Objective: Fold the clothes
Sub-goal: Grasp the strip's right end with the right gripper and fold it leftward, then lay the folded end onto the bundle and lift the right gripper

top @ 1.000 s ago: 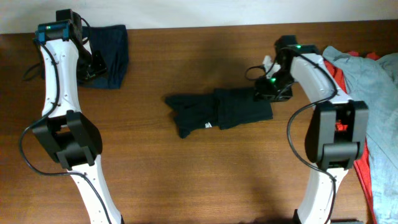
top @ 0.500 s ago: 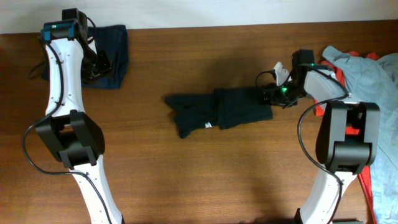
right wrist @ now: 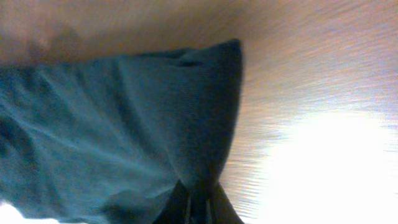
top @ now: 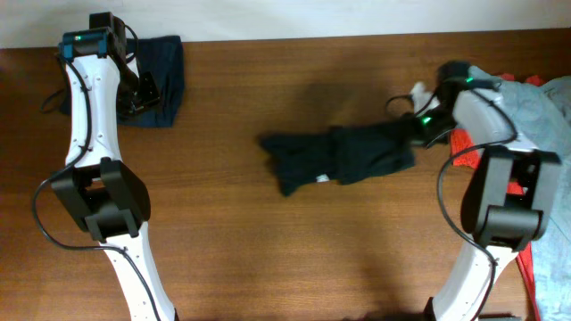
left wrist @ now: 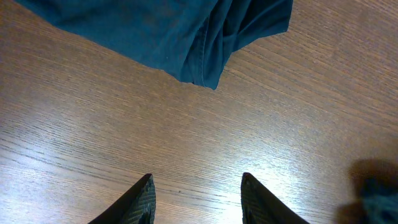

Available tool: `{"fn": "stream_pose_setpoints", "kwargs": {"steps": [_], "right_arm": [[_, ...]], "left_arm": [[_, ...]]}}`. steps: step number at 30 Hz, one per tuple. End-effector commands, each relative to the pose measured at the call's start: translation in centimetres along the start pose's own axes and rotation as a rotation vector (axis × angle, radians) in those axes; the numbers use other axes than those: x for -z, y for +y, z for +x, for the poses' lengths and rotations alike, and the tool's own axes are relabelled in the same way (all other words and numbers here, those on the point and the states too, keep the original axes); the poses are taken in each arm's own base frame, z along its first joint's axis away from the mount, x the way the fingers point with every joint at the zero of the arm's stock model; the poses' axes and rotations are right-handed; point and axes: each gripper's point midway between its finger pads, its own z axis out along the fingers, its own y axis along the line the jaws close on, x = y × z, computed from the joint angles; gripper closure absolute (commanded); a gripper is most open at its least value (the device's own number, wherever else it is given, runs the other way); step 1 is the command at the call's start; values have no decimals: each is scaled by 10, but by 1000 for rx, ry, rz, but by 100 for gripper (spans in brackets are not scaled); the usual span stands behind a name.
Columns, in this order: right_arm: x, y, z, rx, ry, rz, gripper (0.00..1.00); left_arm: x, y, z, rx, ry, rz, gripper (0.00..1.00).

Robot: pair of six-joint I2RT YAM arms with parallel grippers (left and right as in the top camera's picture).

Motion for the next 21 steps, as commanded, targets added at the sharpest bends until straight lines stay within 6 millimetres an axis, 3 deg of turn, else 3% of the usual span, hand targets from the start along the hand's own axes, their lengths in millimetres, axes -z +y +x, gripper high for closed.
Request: {"fn": "stream_pose_setpoints", "kwargs": {"steps": [1, 5, 8, 14, 21], "right_arm": [[30, -36, -16, -44, -54, 83, 96], [58, -53, -18, -95, -64, 92, 96], [70, -47, -19, -60, -54, 91, 96], [83, -18, -23, 8, -34, 106, 96], [70, 39, -12, 132, 49, 106, 96]], "left_arm": [[22, -4, -4, 2, -51, 20, 55], [22, -4, -5, 2, -54, 21, 55], [22, -4, -6, 2, -59, 22, 55], [22, -4, -7, 2, -62, 23, 55], [22, -5, -10, 1, -73, 25, 55]]}}
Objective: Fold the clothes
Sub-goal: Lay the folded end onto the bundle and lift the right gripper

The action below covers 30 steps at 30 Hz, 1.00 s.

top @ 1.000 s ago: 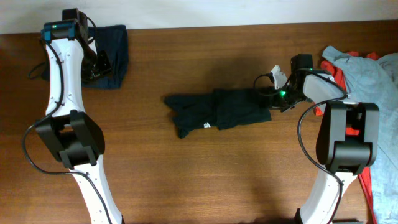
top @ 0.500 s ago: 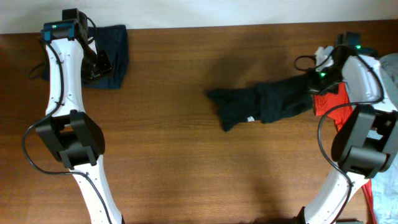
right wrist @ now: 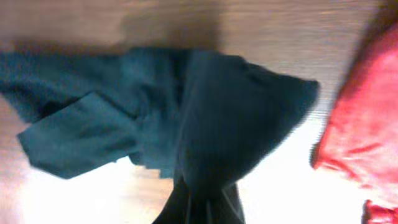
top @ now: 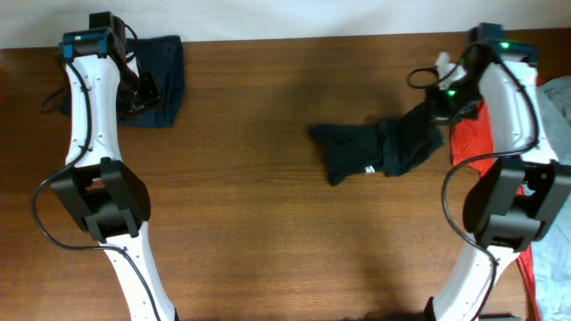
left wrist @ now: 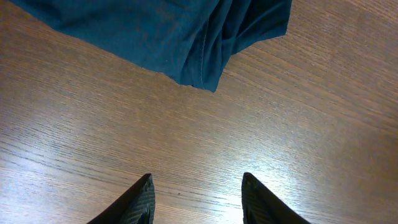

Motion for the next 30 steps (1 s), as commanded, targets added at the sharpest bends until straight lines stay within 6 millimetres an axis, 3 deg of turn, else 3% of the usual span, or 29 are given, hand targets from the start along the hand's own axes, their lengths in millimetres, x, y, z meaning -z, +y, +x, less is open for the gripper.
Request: {"fn": "stream_pose_setpoints", "kwargs": {"steps": [1, 9, 11, 21, 30], "right_arm": [[-2, 34, -2, 97, 16, 23, 96], [-16, 115, 10, 281, 64, -1, 96], [-18, 126, 13, 310, 68, 1, 96], [-31, 161, 18, 400, 71, 7, 96], [-64, 177, 26, 394, 135, 8, 96]], "left_arm": [[22, -5, -8, 2, -66, 24, 55], [22, -5, -9, 2, -69, 24, 55], [22, -5, -9, 2, -69, 24, 55], [22, -5, -9, 1, -68, 28, 55], [22, -6, -8, 1, -66, 32, 55]]}}
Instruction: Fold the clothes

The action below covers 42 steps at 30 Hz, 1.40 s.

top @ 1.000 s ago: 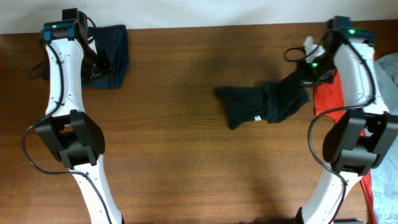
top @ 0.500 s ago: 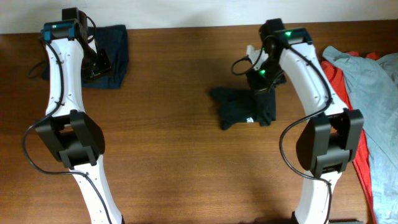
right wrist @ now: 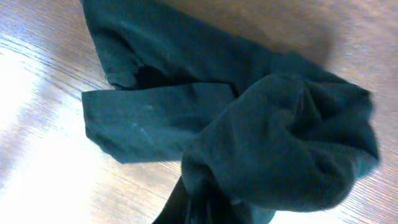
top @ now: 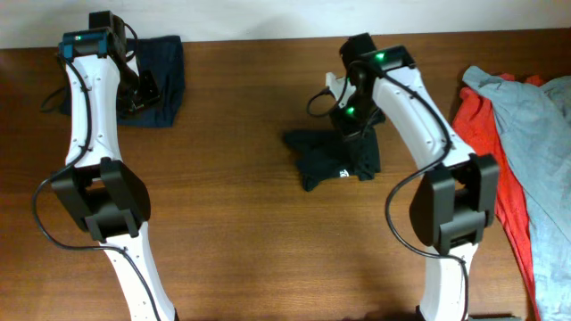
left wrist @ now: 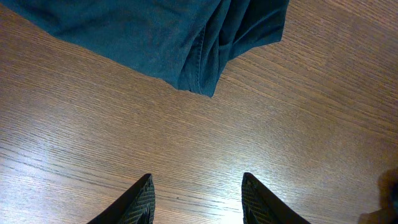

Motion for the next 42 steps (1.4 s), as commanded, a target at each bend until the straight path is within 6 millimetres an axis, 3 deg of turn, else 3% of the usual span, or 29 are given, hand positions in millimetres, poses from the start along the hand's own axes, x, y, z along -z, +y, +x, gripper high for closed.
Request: {"fn": "stream_pose_setpoints", "kwargs": {"steps": [1, 7, 15, 16, 17, 21, 22, 28, 29, 30, 37, 42], "right_arm": [[-20, 7, -2, -12, 36, 3, 96], [-33, 23, -15, -13, 11, -5, 96], [-44, 35, -20, -56, 9, 3, 96], [-49, 34, -20, -63, 13, 2, 96], [-54, 33, -20, -66, 22, 2, 96], [-73, 11, -15, -154, 63, 92, 96], [-76, 6, -14, -162, 69, 102, 96], [-79, -18, -13, -210, 71, 113, 96], [-78, -27, -11, -225, 73, 129, 96], [-73, -54, -1, -272, 95, 168, 96], [-61, -118, 28, -388, 135, 163, 96], [-46, -134, 40, -399, 143, 116, 96]], "left_arm": [[22, -5, -5, 2, -53, 27, 55], [21, -20, -3, -22, -50, 55, 55], [17, -59, 0, -100, -76, 77, 56], [15, -65, 0, -110, -77, 80, 57], [12, -70, 1, -120, -75, 81, 65], [-6, -88, 12, -157, -37, 85, 98], [-9, -91, 14, -162, -30, 90, 99], [-32, -112, 29, -203, 21, 104, 99], [-34, -114, 30, -206, 27, 104, 100], [-35, -114, 30, -206, 28, 105, 99], [-35, -114, 29, -207, 22, 107, 99], [-35, -115, 28, -207, 19, 108, 99]]}}
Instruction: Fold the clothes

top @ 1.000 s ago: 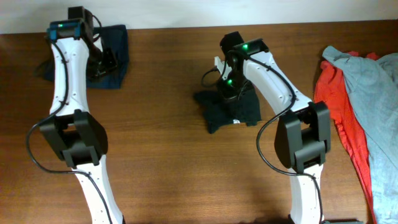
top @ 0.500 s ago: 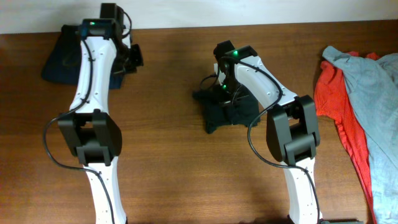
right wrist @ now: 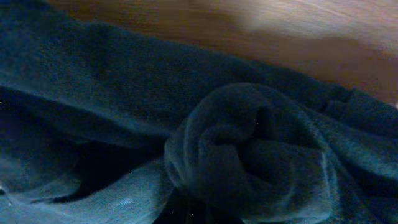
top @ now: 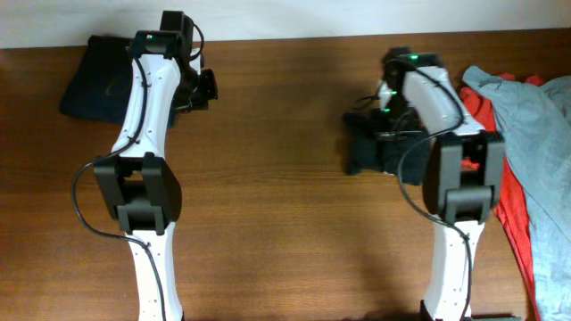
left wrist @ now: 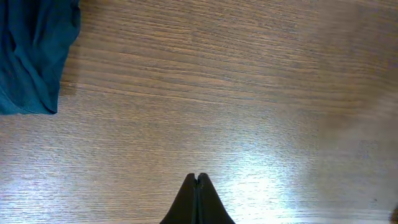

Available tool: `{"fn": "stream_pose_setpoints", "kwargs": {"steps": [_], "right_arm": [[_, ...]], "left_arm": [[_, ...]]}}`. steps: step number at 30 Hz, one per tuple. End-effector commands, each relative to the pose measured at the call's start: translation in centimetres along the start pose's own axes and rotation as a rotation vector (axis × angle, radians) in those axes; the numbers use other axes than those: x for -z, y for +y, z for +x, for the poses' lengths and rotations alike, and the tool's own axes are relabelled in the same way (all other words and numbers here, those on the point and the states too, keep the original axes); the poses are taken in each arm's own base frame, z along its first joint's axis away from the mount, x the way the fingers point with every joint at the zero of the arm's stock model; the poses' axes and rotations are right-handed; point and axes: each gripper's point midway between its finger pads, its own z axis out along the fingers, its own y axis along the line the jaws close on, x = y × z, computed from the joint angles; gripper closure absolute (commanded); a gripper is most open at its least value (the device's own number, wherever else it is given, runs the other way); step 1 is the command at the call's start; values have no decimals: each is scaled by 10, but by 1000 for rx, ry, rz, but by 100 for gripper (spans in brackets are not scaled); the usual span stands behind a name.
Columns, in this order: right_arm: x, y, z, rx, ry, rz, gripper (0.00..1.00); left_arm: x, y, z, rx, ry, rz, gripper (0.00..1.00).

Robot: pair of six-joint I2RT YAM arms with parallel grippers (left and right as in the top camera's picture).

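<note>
A crumpled dark garment (top: 370, 152) lies on the table right of centre. My right gripper (top: 382, 129) is down in it, shut on the cloth. The right wrist view is filled by the bunched dark garment (right wrist: 249, 143), which hides the fingers. A folded navy garment (top: 98, 76) lies at the back left corner. My left gripper (top: 203, 89) hangs to its right over bare wood, shut on nothing. In the left wrist view the left gripper (left wrist: 198, 179) has its tips pressed together, and the navy garment (left wrist: 31, 56) shows at the left edge.
A pile of red cloth (top: 477, 116) and light grey-blue cloth (top: 535, 116) lies along the right edge of the wooden table (top: 268, 223), just right of my right arm. A white wall runs behind the table's back edge.
My left gripper was open beside the folded navy garment; now it is shut and farther right. My right gripper and the dark garment have moved right from the table's centre.
My right gripper held the dark garment stretched out right of centre, then held it close to the red pile, then bunched at the centre, and now right of centre. My left gripper stayed open by the folded navy garment until it shut and shifted right.
</note>
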Motion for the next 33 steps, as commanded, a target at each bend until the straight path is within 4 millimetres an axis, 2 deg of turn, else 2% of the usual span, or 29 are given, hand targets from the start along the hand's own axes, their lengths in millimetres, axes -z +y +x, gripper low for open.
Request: {"fn": "stream_pose_setpoints", "kwargs": {"steps": [1, 5, 8, 12, 16, 23, 26, 28, 31, 32, 33], "right_arm": [[17, -9, 1, 30, -6, -24, 96], [61, -6, 5, 24, -44, -41, 96], [79, -1, 9, 34, -43, -40, 96], [78, 14, 22, 42, 13, -37, 96], [77, 38, 20, 88, -3, -38, 96], [76, 60, 15, 93, -35, -38, 96], [76, 62, 11, 88, -49, -41, 96], [76, 62, 11, 75, -52, -41, 96], [76, 62, 10, 75, -55, -41, 96], [76, 62, 10, 75, -55, -41, 96], [76, 62, 10, 75, -55, -41, 96]], "left_arm": [[-6, 1, 0, 7, 10, 8, 99], [-6, 0, -4, 5, -8, 12, 99], [-6, -1, -6, 4, -14, 14, 99], [-6, -1, -6, 4, -17, 14, 99], [-6, -1, -6, 4, -17, 14, 99], [-10, -7, -4, -1, -2, 36, 99], [-18, -28, 1, -19, 23, 109, 100], [-23, -49, 6, -38, 48, 206, 100], [-26, -97, 17, -134, 92, 419, 100], [-30, -118, 27, -168, 122, 484, 100], [-36, -125, 32, -179, 139, 495, 100]]}}
